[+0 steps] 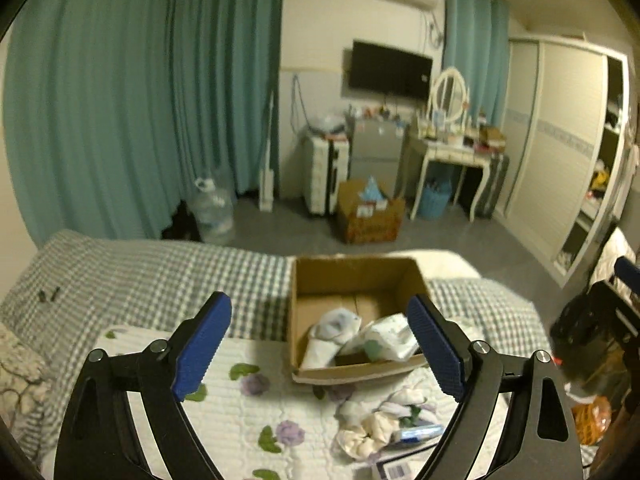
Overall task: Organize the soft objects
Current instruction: 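Move both tools back toward the remaining items on the quilt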
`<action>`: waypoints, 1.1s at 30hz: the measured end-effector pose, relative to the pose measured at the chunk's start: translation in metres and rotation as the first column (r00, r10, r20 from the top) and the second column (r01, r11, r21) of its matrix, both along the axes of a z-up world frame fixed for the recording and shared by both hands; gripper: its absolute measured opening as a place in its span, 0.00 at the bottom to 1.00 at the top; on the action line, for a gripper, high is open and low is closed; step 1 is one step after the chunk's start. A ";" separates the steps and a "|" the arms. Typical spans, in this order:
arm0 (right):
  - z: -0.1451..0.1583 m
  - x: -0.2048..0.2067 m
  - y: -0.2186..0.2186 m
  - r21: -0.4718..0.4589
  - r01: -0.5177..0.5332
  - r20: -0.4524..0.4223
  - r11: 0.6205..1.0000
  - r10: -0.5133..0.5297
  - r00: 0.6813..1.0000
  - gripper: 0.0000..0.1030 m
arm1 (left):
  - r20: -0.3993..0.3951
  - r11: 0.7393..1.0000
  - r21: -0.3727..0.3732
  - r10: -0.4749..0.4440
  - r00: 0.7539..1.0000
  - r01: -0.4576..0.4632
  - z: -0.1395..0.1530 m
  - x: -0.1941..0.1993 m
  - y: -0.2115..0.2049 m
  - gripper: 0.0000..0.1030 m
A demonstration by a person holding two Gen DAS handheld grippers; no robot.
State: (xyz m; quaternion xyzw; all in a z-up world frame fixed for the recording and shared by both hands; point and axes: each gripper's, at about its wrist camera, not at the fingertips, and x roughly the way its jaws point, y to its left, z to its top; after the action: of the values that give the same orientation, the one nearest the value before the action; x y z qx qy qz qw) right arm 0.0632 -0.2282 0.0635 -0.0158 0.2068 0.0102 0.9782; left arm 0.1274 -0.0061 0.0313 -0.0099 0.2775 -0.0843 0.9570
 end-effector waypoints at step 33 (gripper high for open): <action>-0.062 -0.114 0.044 -0.113 -0.018 -0.146 0.993 0.002 0.989 1.00 | 0.126 0.999 0.041 -0.001 0.992 -0.004 -0.023 -0.100 0.039 0.88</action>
State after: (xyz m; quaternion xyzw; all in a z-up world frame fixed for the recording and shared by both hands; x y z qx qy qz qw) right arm -0.0511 -0.1840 0.0017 -0.0717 0.2777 0.0045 0.9580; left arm 0.0270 0.0334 0.0079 0.0150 0.2184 -0.0783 0.9726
